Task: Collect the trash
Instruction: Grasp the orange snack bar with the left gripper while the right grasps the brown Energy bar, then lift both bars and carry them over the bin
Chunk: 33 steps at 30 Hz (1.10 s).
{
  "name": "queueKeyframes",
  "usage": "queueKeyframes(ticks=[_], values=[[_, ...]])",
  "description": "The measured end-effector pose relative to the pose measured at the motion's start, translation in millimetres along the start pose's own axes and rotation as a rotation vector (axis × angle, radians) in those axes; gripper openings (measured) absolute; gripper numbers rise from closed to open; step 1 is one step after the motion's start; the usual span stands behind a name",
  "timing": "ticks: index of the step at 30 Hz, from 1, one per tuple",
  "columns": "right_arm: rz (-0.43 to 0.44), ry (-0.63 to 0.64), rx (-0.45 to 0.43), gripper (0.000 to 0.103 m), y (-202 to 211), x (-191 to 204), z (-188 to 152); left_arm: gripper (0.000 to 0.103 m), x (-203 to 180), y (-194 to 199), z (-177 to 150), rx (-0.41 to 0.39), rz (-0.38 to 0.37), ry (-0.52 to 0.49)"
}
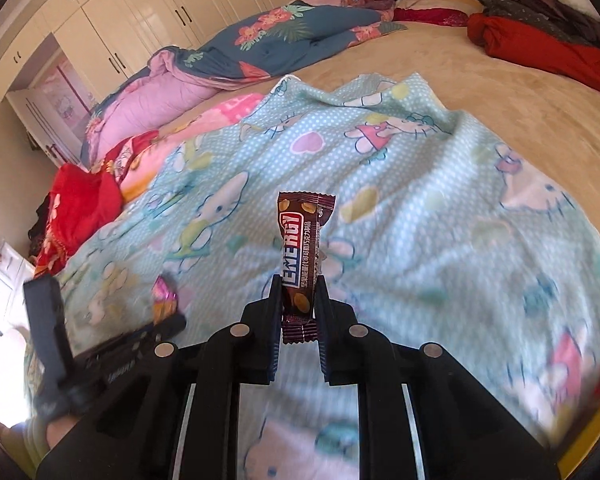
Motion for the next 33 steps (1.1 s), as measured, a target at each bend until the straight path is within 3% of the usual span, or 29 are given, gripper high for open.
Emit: queueKeyframes(ticks=[17,33], values=[[0.009,-0.017,-0.082,0.015,81,13,-27,0.014,-71,68,22,-0.129,-0.123,-0.091],[-0.040,-0.070,-0.158,0.015,144,-17,-47,0.014,-136,94,4,-0.142,-0.211,-0.187]])
Point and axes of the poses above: each gripper's, at about its wrist camera, not at the fingertips, and y roughly against the way its jaws point, x to its left, z to its top, the point moved 10 cm from there along -y, roughly the way its jaws point, and after that the axes turned 1 degree about -x, right-handed, at the moved point
